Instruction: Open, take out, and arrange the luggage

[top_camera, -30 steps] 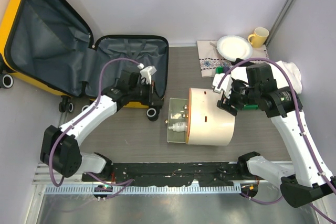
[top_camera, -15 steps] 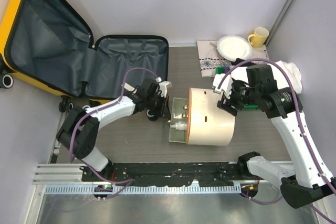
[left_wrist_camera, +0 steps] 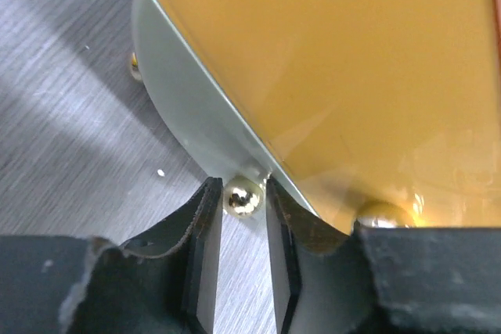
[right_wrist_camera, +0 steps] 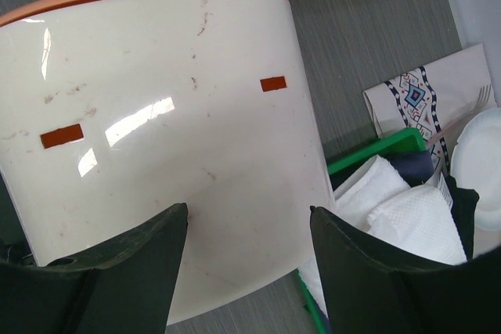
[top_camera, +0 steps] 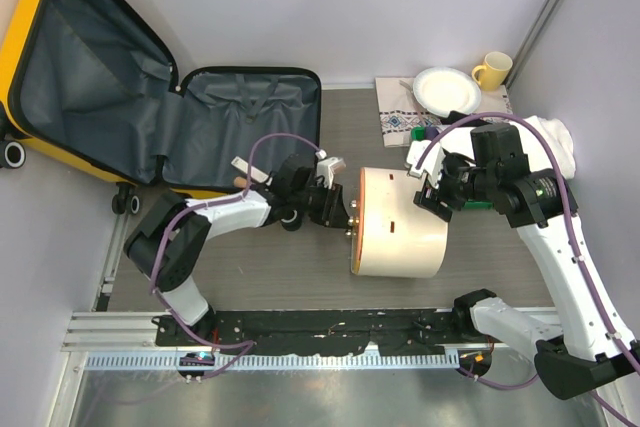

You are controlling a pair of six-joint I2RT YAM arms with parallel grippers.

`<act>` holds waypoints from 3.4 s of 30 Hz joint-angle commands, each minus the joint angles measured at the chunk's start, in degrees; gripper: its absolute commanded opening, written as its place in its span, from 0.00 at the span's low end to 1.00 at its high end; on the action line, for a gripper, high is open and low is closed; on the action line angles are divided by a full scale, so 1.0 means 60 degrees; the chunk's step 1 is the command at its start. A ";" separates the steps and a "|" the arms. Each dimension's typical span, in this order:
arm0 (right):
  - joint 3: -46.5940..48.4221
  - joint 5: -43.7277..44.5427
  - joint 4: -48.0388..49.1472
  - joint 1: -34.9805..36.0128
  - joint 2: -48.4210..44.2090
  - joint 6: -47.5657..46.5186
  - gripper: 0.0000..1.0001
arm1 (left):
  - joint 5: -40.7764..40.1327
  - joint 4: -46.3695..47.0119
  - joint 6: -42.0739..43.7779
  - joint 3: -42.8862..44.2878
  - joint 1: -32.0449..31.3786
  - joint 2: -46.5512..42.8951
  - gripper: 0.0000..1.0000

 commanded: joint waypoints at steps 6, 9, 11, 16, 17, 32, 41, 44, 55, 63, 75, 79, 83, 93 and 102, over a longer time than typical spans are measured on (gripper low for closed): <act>-0.0736 0.0915 -0.2565 0.0007 0.0431 -0.0175 0.71 | 0.1757 0.1362 0.1499 -0.1218 0.0816 -0.1863 0.40; -0.0663 0.0973 -0.2594 0.0007 0.0475 -0.0204 0.71 | 0.2749 0.0484 0.2524 -0.0870 0.1955 -0.2186 0.41; -0.0590 0.0988 -0.2579 -0.0008 0.0548 -0.0204 0.71 | 0.3121 -0.0512 0.3186 -0.0240 0.2502 -0.2289 0.43; -0.0458 0.0988 -0.2463 0.0007 0.0694 -0.0043 0.71 | 0.0898 -0.4439 0.5190 0.2777 0.3484 -0.1851 0.54; -0.0429 0.1002 -0.2448 0.0007 0.0782 -0.0014 0.71 | 0.0299 -0.5226 0.5515 0.3071 0.3601 -0.1574 0.59; -0.0297 0.1061 -0.2579 0.0007 0.1119 0.0030 0.71 | 0.3043 -1.2473 1.6007 0.6709 0.5566 0.0875 0.75; -0.0355 0.1017 -0.2609 0.0007 0.1251 -0.0042 0.71 | 0.4440 -0.5868 1.1441 0.2569 0.2276 -0.1348 0.71; -0.0370 0.1003 -0.2653 0.0007 0.1280 -0.0203 0.71 | 0.4059 -0.3237 0.9725 0.1772 0.1234 -0.1470 0.66; -0.0560 0.0900 -0.2697 0.0007 0.1120 -0.0336 0.71 | 0.3178 -0.1470 0.8653 0.1594 -0.0044 -0.0796 0.53; -0.0561 0.0973 -0.2653 0.0007 0.1090 -0.0336 0.71 | 0.3281 -0.1922 0.9208 0.1448 -0.0103 -0.0722 0.46; -0.0619 0.0959 -0.2609 0.0007 0.1105 -0.0278 0.71 | 0.3427 -0.1821 0.8917 0.1360 -0.0089 -0.0561 0.36; -0.0663 0.0988 -0.2565 0.0007 0.1105 -0.0278 0.70 | 0.3325 -0.1791 0.8814 0.1228 -0.0089 -0.0678 0.22; -0.0882 0.1046 -0.2536 0.0007 0.1003 -0.0321 0.70 | 0.3076 -0.1748 0.8668 0.0848 0.0042 -0.1102 0.05; -0.1190 0.1193 -0.2550 0.0007 0.0768 -0.0556 0.67 | 0.3017 -0.4891 1.1301 0.0495 0.1783 -0.1864 0.00; -0.1176 0.1222 -0.2565 -0.0008 0.0768 -0.0644 0.66 | 0.3208 -0.7181 1.3501 0.0978 0.2928 -0.1879 0.01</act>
